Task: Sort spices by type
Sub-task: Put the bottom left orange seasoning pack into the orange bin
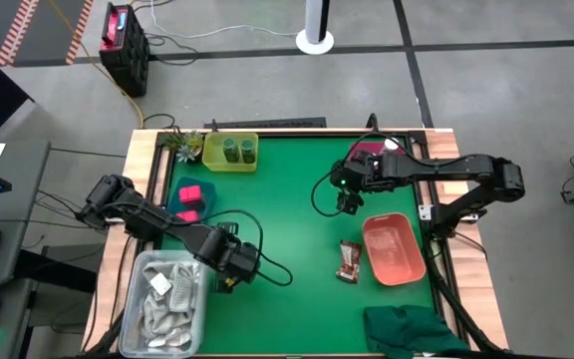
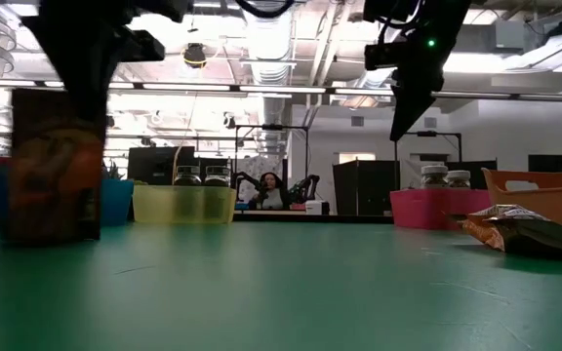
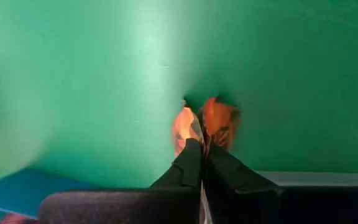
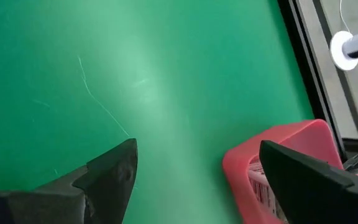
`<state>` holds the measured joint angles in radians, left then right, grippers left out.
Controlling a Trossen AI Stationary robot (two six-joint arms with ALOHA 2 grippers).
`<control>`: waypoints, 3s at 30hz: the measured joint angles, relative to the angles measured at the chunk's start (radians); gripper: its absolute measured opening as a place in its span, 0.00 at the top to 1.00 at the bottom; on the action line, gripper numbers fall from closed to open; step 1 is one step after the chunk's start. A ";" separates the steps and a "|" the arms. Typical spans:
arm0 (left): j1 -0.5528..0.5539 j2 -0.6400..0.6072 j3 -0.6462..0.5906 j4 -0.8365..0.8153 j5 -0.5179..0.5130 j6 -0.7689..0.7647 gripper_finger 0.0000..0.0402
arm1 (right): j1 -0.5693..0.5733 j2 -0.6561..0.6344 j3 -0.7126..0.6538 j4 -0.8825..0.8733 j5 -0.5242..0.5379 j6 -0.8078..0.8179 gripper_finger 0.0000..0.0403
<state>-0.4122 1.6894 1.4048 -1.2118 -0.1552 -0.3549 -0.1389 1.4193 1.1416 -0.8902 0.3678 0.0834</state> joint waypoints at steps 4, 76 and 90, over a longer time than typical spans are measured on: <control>0.073 0.000 0.000 0.030 -0.017 0.077 1.00 | -0.022 0.000 -0.010 0.041 -0.014 -0.042 0.11; 0.388 0.245 0.326 0.205 0.167 0.504 0.95 | 0.283 -0.170 -0.465 0.773 -0.025 0.153 0.11; 0.383 0.241 0.340 0.184 0.173 0.518 0.83 | 0.281 -0.170 -0.465 0.772 -0.025 0.155 0.11</control>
<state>-0.0288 1.9301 1.7443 -1.0282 0.0177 0.1635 0.1425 1.2491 0.6769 -0.1180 0.3431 0.2386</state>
